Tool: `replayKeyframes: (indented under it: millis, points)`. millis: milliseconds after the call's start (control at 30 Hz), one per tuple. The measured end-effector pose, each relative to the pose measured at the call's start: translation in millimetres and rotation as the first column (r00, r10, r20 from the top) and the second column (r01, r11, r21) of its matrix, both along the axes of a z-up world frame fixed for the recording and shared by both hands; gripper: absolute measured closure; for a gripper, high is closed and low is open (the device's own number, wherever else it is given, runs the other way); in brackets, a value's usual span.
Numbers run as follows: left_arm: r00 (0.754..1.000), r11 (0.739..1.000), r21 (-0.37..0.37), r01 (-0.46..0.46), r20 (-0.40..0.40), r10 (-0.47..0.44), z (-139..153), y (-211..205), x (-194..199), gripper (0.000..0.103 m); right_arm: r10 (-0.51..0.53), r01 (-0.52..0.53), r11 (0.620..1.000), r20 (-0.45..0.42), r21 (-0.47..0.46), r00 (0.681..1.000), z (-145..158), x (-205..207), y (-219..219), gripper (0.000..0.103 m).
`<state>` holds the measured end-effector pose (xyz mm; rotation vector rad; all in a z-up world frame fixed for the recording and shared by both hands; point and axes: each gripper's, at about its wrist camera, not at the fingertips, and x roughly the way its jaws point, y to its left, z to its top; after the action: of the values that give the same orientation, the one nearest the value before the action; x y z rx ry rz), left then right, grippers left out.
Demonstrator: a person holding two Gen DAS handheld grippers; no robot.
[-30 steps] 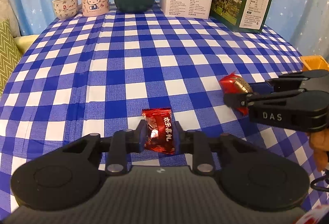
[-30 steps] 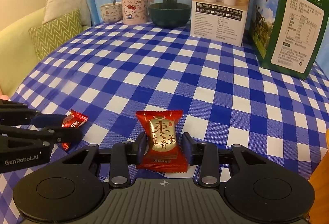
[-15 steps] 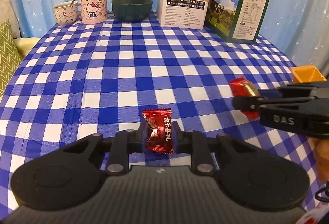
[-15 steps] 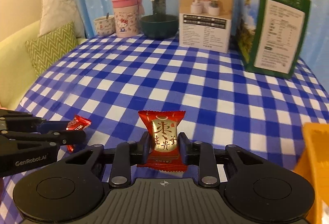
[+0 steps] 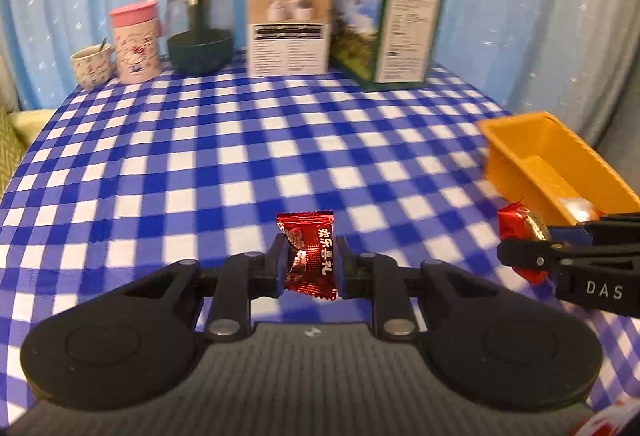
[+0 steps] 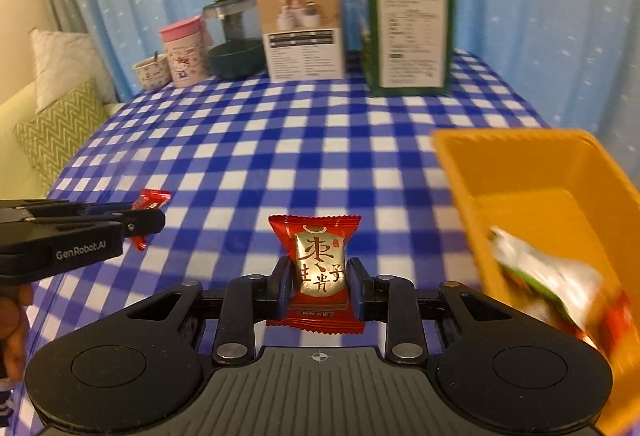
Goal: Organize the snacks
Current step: 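Carry both held red candies over to the orange tray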
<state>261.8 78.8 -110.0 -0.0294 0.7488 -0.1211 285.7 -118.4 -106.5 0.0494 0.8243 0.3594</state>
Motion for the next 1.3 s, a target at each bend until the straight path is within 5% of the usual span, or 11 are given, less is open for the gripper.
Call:
replayKeyframes:
  millis: [700, 1300]
  points:
    - [0.999, 0.996, -0.084, 0.036, 0.04, -0.033, 73, -92, -123, 0.083, -0.136, 0.135, 0.991, 0.018, 0.013, 0.991, 64, -117, -96, 0.073]
    - [0.987, 0.985, -0.063, 0.16, 0.044, -0.157, 92, -165, -140, 0.083, -0.245, 0.243, 0.969, 0.048, 0.053, 0.968, 85, -147, -162, 0.073]
